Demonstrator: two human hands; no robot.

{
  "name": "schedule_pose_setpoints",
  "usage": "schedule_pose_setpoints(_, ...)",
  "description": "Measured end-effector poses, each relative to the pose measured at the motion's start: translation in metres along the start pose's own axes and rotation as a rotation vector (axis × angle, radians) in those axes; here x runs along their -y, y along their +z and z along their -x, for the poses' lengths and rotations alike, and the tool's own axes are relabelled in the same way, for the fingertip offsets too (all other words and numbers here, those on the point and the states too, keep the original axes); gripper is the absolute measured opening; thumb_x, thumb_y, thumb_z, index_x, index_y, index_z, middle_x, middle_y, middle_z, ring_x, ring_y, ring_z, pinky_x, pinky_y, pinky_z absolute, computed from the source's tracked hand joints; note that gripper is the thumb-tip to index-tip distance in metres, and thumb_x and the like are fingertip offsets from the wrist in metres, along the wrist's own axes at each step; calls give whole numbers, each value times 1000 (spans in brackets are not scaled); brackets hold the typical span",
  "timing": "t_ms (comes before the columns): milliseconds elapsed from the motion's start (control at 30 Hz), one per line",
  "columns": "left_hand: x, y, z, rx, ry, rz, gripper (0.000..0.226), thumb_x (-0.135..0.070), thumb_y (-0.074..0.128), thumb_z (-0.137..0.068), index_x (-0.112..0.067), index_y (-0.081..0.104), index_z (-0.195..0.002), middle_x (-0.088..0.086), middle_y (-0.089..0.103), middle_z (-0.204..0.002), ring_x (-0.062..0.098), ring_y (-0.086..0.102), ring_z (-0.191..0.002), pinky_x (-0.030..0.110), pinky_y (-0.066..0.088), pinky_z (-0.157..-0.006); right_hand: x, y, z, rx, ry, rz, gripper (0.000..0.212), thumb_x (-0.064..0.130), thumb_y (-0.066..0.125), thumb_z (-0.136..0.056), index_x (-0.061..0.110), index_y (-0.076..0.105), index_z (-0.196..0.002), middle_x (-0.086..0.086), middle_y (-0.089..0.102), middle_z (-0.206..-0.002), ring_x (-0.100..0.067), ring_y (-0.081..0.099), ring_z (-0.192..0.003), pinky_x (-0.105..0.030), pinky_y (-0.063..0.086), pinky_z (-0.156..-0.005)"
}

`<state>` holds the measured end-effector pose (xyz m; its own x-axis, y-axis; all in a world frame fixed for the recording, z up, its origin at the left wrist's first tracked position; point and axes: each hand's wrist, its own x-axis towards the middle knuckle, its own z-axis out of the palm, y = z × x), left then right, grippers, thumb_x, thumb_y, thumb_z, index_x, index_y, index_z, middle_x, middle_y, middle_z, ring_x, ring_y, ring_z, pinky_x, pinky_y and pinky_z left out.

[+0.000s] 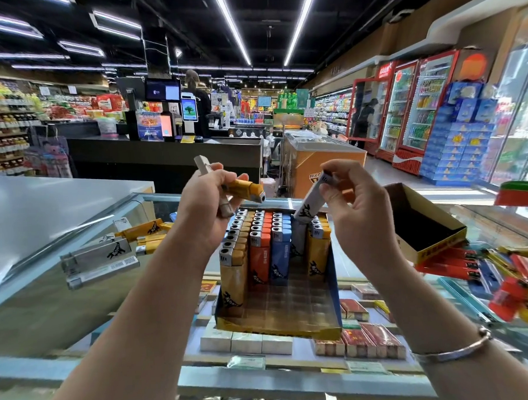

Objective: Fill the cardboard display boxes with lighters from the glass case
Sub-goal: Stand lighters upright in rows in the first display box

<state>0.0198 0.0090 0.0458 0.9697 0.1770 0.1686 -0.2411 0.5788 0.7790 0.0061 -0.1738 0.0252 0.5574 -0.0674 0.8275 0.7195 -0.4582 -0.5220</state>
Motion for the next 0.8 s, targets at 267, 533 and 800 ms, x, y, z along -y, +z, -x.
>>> schedule_pose_setpoints(267,3,2,-2,51,22,-57,6,-13,52,-92,-9,48,-91,8,69,-81,19,71,-74,27,57,-60,-4,1,0,85,13,98,25,3,59,-88,16,64,-108,12,59,-91,1,54,-80,-7,42,-69)
schedule_pose_setpoints(533,4,-2,7,160,284,-513,22,-23,68,-77,-10,52,-86,-5,67,-61,4,62,-52,12,43,-43,-5,0,-2,91,22,54,25,2,58,-87,15,64,-107,22,58,-91,1,58,-89,-7,45,-76)
schedule_pose_setpoints(800,10,-8,0,61,298,-649,20,-23,67,-82,-11,52,-89,6,61,-77,2,60,-51,13,43,-44,-3,7,1,355,-60,251,25,0,62,-84,8,67,-107,1,66,-99,-9,58,-91,-13,46,-83)
